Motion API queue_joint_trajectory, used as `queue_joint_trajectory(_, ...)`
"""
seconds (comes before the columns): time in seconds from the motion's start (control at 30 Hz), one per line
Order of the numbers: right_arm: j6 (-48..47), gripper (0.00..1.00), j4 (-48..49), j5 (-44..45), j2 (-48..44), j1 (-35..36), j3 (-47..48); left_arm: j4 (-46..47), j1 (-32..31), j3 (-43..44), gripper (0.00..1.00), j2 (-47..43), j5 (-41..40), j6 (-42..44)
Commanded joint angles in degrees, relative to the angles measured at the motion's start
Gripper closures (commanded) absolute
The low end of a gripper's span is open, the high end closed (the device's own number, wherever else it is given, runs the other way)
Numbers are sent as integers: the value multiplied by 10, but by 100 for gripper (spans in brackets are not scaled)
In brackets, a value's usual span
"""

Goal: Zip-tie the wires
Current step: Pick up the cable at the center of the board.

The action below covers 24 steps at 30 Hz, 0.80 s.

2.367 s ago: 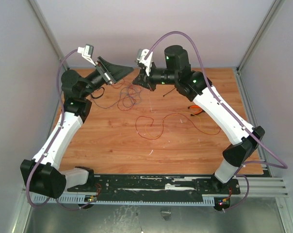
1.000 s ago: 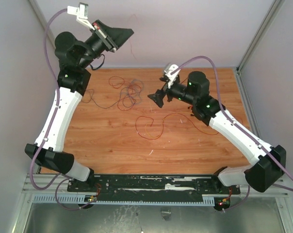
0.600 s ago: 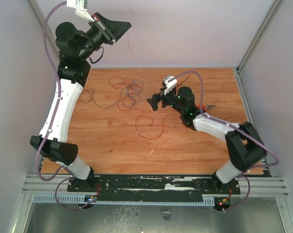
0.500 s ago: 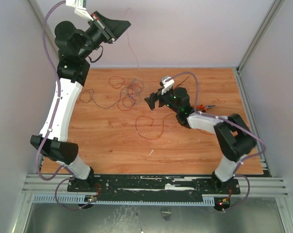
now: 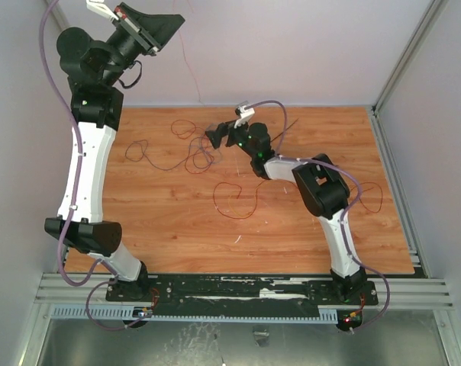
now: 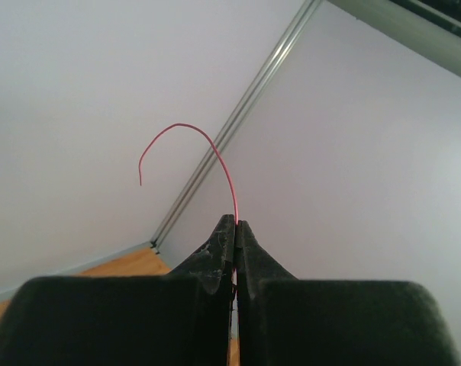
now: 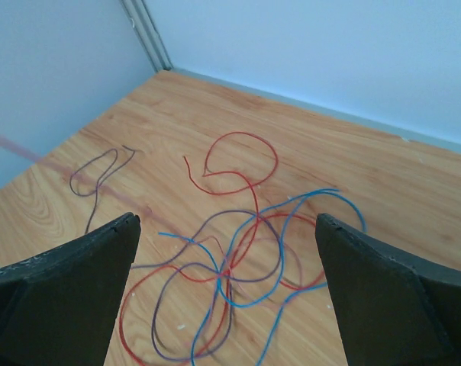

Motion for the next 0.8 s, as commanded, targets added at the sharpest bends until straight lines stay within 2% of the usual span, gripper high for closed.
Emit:
queue_joint_trajectory(0.0, 55, 1, 15, -16, 64, 7, 65, 35, 14, 38, 100, 13, 31, -39)
queue_joint_trajectory(0.1, 55, 2, 9, -23, 98, 13, 104, 35, 22, 52, 100, 18, 39, -48)
queue_joint_trajectory(0.2, 64, 16, -6, -31, 130, 15, 147, 35, 27, 52, 100, 16, 39, -46)
queue_joint_trajectory(0.37, 75, 50, -9, -35, 155, 16, 191, 35, 41, 51, 100, 13, 44, -49)
queue_joint_trajectory(0.53, 73, 99, -28, -33, 149, 16, 211, 35, 54, 47, 100, 7, 47, -46)
queue_joint_trajectory(0.77, 26, 100, -54, -40, 48, 15, 204, 53, 86, -15, 100, -27, 51, -44)
